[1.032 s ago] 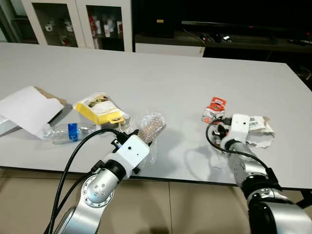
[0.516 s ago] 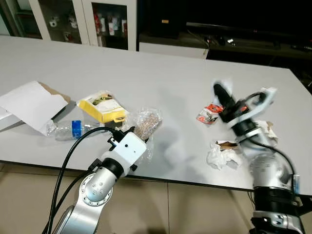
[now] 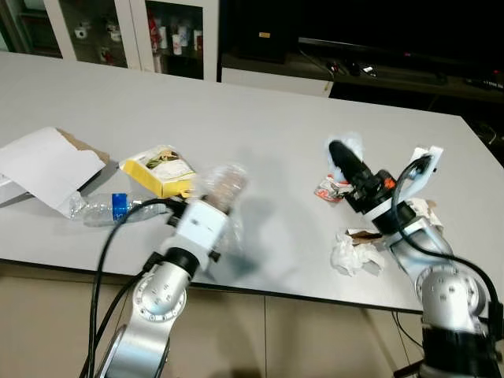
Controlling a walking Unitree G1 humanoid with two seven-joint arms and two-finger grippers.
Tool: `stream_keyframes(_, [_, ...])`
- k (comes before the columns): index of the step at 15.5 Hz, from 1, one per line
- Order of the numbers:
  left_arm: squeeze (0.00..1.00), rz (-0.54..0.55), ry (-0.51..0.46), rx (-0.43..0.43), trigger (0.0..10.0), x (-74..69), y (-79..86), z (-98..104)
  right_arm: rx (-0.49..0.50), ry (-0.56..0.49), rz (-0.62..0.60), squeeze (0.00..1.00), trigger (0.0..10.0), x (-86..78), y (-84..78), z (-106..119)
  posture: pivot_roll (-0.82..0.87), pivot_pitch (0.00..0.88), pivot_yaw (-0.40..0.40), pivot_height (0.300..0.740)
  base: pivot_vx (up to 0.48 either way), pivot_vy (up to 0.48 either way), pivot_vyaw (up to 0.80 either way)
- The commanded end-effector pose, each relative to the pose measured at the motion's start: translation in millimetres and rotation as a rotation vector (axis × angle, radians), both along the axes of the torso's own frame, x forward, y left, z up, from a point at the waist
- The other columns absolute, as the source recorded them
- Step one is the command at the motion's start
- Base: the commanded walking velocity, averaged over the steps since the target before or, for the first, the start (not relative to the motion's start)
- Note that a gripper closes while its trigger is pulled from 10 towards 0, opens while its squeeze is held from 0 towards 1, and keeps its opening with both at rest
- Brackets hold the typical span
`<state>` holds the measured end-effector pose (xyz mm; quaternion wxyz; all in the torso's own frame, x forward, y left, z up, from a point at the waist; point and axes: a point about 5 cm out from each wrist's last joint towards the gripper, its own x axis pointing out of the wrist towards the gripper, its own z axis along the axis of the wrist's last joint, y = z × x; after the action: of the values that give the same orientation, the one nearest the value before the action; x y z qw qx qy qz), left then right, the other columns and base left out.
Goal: Picking trash to rubbish bin
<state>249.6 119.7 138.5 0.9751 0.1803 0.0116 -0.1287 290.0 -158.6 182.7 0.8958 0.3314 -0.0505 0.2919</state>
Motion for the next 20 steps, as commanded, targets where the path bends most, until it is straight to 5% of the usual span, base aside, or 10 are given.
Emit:
stream_keyframes(1, [0.00, 0.029, -0.004, -0.039, 10.0, 2.9, 2.1, 4.2, -0.093, -0.016, -0.061, 0.00, 10.0, -3.0, -3.4, 5.9, 0.02, 0.000, -0.119, 0.740, 0.000, 0.000, 0.00])
stream_keyframes(3, [0.00, 0.076, -0.016, -0.142, 10.0, 13.3, 4.5, 10.0, -0.400, -0.008, -0.307, 0.00, 10.0, 0.4, -5.7, -2.1, -0.02, 0.000, -0.066, 0.740, 0.000, 0.000, 0.00])
stream_keyframes(4, [0.00, 0.055, -0.009, -0.140, 10.0, 14.4, 3.0, 8.3, -0.423, 0.026, -0.368, 0.00, 10.0, -0.3, -9.7, -8.4, -0.04, 0.005, -0.061, 0.740, 0.000, 0.000, 0.00])
stream_keyframes(5, [0.00, -0.005, 0.023, -0.099, 10.0, 19.3, 1.1, 3.4, -0.455, 0.176, -0.511, 0.00, 10.0, -5.6, -22.0, -28.3, -0.07, 0.032, -0.025, 0.740, 0.000, 0.000, 0.00])
stream_keyframes(11, [0.00, -0.035, 0.041, -0.096, 10.0, 21.7, 0.4, 4.3, -0.500, 0.207, -0.559, 0.00, 10.0, -17.3, -22.7, -32.5, -0.06, 0.067, 0.001, 0.740, 0.000, 0.000, 0.00])
stream_keyframes(13, [0.00, -0.025, 0.068, -0.099, 10.0, 15.7, 9.9, 7.2, -0.668, 0.270, -0.495, 0.00, 10.0, -34.8, 4.8, -67.9, 0.00, 0.071, 0.025, 0.740, -0.287, 0.000, 0.00])
stream_keyframes(16, [0.00, -0.023, 0.079, -0.070, 10.0, 6.8, 13.0, 2.1, -0.730, 0.297, -0.497, 0.00, 10.0, -36.0, 4.1, -78.6, 0.02, 0.076, 0.005, 0.740, -0.292, 0.000, 0.00])
stream_keyframes(20, [0.00, -0.046, 0.099, -0.043, 10.0, 1.0, 12.4, -0.4, -0.688, 0.358, -0.522, 0.00, 10.0, -45.1, 7.8, -87.9, 0.02, 0.069, 0.022, 0.740, -0.293, 0.000, 0.00])
